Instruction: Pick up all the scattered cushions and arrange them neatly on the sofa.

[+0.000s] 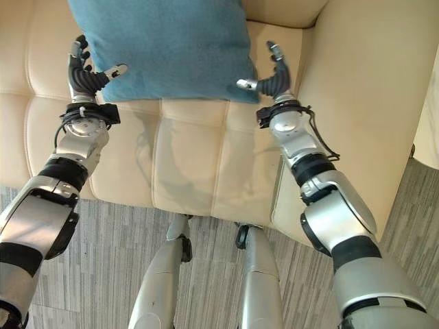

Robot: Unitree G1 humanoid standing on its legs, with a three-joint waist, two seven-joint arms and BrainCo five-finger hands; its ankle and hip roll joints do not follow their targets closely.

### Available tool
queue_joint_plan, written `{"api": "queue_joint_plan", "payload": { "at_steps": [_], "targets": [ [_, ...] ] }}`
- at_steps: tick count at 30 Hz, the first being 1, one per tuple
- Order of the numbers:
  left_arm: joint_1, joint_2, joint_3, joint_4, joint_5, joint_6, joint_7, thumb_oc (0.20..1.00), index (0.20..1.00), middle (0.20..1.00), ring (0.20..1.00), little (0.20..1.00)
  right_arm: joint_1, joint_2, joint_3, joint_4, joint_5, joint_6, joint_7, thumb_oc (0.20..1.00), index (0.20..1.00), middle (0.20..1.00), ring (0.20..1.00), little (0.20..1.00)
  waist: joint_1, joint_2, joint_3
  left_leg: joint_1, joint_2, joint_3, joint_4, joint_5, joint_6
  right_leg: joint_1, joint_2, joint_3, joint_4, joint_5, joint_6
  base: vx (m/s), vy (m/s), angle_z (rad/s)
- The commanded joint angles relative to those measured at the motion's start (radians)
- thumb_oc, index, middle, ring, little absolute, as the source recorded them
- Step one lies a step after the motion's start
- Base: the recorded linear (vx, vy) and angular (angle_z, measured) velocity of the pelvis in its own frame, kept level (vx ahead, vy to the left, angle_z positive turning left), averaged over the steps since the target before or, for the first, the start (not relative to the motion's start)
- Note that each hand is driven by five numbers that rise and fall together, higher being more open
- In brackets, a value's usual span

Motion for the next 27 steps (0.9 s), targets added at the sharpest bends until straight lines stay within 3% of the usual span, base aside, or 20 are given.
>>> {"api": "queue_joint_plan", "payload": {
  "at_steps": [1,8,12,18,22,27],
  "targets": [
    [0.000,0.064,0.037,-0.135,0.017,-0.082,0.000,1.000,1.000,1.000,1.000,1.000,0.044,-0.031,-0.053,-0.162,-0.028,-0.094,0.006,1.000,1.000,1.000,1.000,1.000,0.007,-0.017,-0.047,0.079,-0.031,0.017,-0.008,-0.125,-0.099,0.102,-0.016,0.015,-0.184,0.015,0.120,-0.04,0.004,-0.22],
    [0.313,0.117,0.143,-0.513,0.046,-0.125,-0.086,1.000,1.000,1.000,1.000,1.000,0.392,-0.169,-0.190,-0.503,-0.108,-0.122,0.074,1.000,1.000,1.000,1.000,1.000,-0.003,-0.016,-0.065,0.144,-0.029,0.033,-0.007,-0.115,-0.092,0.176,-0.012,0.001,-0.215,0.041,0.106,-0.03,0.003,-0.01],
    [0.710,0.071,0.257,-0.702,0.053,-0.107,-0.231,1.000,1.000,1.000,1.000,1.000,0.818,-0.219,-0.320,-0.745,-0.194,-0.138,0.191,1.000,1.000,1.000,1.000,1.000,-0.020,-0.035,-0.119,0.261,-0.029,0.048,-0.017,-0.139,-0.087,0.304,-0.014,-0.012,-0.245,0.039,0.107,0.09,-0.013,-0.09],
    [1.118,0.026,0.294,-0.688,0.147,-0.061,-0.376,1.000,1.000,1.000,1.000,1.000,1.251,-0.194,-0.375,-0.761,-0.241,-0.118,0.356,1.000,1.000,1.000,1.000,1.000,-0.059,-0.049,-0.215,0.414,-0.029,0.068,-0.038,-0.164,-0.075,0.473,-0.010,-0.013,-0.285,0.033,0.123,0.11,0.045,-0.05],
    [1.285,-0.051,0.308,-0.574,0.188,-0.027,-0.421,1.000,1.000,1.000,1.000,1.000,1.396,-0.107,-0.395,-0.563,-0.273,-0.075,0.404,1.000,1.000,1.000,1.000,1.000,-0.089,-0.049,-0.299,0.520,-0.039,0.092,-0.044,-0.193,-0.063,0.566,0.000,0.010,-0.309,0.034,0.136,0.09,0.103,-0.22],
    [1.342,-0.088,0.295,-0.444,0.280,0.006,-0.424,1.000,1.000,1.000,1.000,1.000,1.442,-0.059,-0.421,-0.450,-0.283,-0.055,0.409,1.000,1.000,1.000,1.000,1.000,-0.111,-0.045,-0.347,0.606,-0.051,0.121,-0.062,-0.224,-0.050,0.614,0.004,0.049,-0.322,0.043,0.149,0.06,0.128,-0.28]
  ]
}}
